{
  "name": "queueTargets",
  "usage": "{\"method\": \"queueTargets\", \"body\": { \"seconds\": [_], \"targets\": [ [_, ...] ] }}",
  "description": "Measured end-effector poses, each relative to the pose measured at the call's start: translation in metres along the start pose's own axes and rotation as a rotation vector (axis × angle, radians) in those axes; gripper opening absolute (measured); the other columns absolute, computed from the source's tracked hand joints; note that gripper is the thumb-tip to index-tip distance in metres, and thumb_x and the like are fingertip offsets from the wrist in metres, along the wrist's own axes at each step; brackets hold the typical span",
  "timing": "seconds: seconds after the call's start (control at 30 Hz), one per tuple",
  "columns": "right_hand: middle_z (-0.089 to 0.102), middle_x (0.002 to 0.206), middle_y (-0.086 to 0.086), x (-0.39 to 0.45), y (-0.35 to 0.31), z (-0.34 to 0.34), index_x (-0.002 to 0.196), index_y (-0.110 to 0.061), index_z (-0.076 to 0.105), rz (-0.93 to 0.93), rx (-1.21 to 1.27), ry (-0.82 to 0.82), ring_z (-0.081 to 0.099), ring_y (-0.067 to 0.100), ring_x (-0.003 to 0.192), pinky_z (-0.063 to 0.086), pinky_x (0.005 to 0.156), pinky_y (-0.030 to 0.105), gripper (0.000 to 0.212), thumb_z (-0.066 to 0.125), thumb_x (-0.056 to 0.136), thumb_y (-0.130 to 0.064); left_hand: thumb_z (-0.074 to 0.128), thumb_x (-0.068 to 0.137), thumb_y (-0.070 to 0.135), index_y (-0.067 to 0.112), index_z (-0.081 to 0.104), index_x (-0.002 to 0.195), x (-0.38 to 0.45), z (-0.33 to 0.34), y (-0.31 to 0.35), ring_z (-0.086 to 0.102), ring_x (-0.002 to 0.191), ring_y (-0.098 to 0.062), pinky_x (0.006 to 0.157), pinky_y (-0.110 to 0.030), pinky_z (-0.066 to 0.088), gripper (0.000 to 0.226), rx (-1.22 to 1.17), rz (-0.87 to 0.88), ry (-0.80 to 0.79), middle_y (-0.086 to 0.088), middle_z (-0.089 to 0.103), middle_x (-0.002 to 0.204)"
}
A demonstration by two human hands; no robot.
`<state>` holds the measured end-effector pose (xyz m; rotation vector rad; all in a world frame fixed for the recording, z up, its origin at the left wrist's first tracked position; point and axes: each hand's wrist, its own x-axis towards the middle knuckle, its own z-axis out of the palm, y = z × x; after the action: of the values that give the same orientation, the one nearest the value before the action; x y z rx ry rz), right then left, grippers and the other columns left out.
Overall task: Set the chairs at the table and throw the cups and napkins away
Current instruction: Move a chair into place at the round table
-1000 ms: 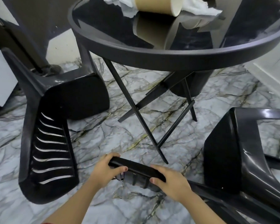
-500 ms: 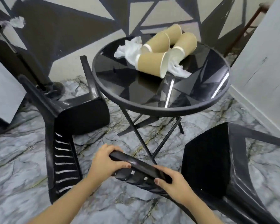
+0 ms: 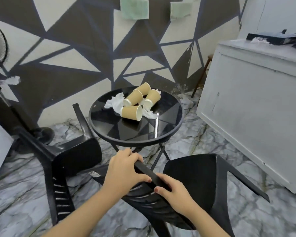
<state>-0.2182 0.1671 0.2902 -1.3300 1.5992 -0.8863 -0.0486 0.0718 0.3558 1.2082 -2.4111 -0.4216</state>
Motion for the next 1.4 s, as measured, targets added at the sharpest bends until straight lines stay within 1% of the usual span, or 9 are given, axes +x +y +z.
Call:
{"method": "queueTargets", "body": {
  "seconds": [0.17,0.33,0.57,0.7,0.83,0.93,1.1,1.23,1.4],
  "targets": [
    [0.066,0.107,-0.027,-0.069,0.016,-0.056,0.106,-0.057,0.053,-0.005,0.027,0.077,0.059,-0.007,0.102,0.042,0.082,0.005,0.038,0.060,0.089,-0.023,0.075,0.064,0.054,0.039,0.053,0.114,-0.023,0.003,0.071,0.044,0.092,-0.003,0.086,-0.026,0.037,0.057,-0.093,0.138,-0.032,0.024,0.050,0.099],
    [0.066,0.114,-0.020,-0.144,0.042,-0.116,0.111,-0.052,0.054,-0.004,0.057,0.135,0.058,-0.004,0.109,0.044,0.102,0.027,0.037,0.062,0.089,-0.023,0.078,0.062,0.049,0.044,0.057,0.114,-0.058,0.005,0.112,0.051,0.099,0.002,0.090,-0.033,0.044,0.056,-0.192,0.168,-0.007,0.026,0.057,0.105],
    [0.064,0.116,-0.021,-0.217,0.035,-0.174,0.117,-0.053,0.051,-0.106,0.130,0.275,0.059,-0.001,0.108,0.048,0.095,0.028,0.052,0.075,0.075,-0.035,0.073,0.068,0.055,0.052,0.042,0.127,-0.090,0.030,0.185,0.044,0.112,0.003,0.099,-0.027,0.035,0.067,-0.194,0.273,-0.139,0.021,0.054,0.121],
    [0.065,0.107,-0.018,-0.255,0.040,-0.199,0.106,-0.054,0.057,-0.135,0.167,0.507,0.059,-0.006,0.100,0.045,0.085,0.021,0.048,0.076,0.063,-0.047,0.072,0.066,0.058,0.048,0.058,0.113,-0.095,0.045,0.213,0.049,0.111,0.000,0.101,-0.036,0.038,0.049,-0.269,0.241,-0.108,0.024,0.057,0.116],
    [0.069,0.100,-0.011,-0.302,0.073,-0.230,0.095,-0.047,0.061,-0.074,0.201,0.662,0.061,-0.003,0.093,0.045,0.082,0.026,0.042,0.076,0.055,-0.047,0.076,0.067,0.053,0.063,0.053,0.106,-0.097,0.055,0.208,0.039,0.114,0.011,0.103,-0.030,0.030,0.047,-0.283,0.210,-0.222,0.035,0.047,0.116],
    [0.070,0.098,-0.006,-0.337,0.105,-0.254,0.094,-0.041,0.063,-0.049,0.235,0.755,0.063,0.005,0.094,0.050,0.082,0.028,0.038,0.077,0.059,-0.037,0.072,0.068,0.054,0.059,0.058,0.102,-0.091,0.069,0.216,0.038,0.116,0.013,0.103,-0.026,0.029,0.037,-0.398,0.156,-0.308,0.032,0.049,0.118],
    [0.064,0.107,0.005,-0.383,0.158,-0.287,0.093,-0.031,0.063,0.059,0.392,0.756,0.061,0.024,0.096,0.055,0.075,0.031,0.035,0.075,0.060,-0.033,0.059,0.075,0.052,0.048,0.065,0.101,-0.080,0.106,0.236,0.036,0.113,0.023,0.098,-0.022,0.028,0.027,-0.485,0.156,-0.351,0.025,0.053,0.120],
    [0.059,0.107,0.011,-0.407,0.190,-0.305,0.088,-0.026,0.063,0.093,0.569,0.792,0.056,0.029,0.093,0.054,0.066,0.020,0.028,0.072,0.062,-0.019,0.068,0.074,0.048,0.049,0.069,0.091,-0.068,0.131,0.254,0.051,0.110,0.008,0.095,-0.022,0.035,0.017,-0.594,0.098,-0.454,0.011,0.060,0.116],
    [0.056,0.103,0.009,-0.431,0.214,-0.319,0.095,-0.018,0.057,0.111,0.702,0.830,0.057,0.025,0.088,0.056,0.063,0.020,0.027,0.060,0.076,0.000,0.072,0.052,0.062,0.039,0.071,0.086,-0.060,0.160,0.277,0.060,0.097,0.002,0.084,-0.014,0.043,0.041,-0.652,0.105,-0.523,0.000,0.068,0.106]
  ]
}}
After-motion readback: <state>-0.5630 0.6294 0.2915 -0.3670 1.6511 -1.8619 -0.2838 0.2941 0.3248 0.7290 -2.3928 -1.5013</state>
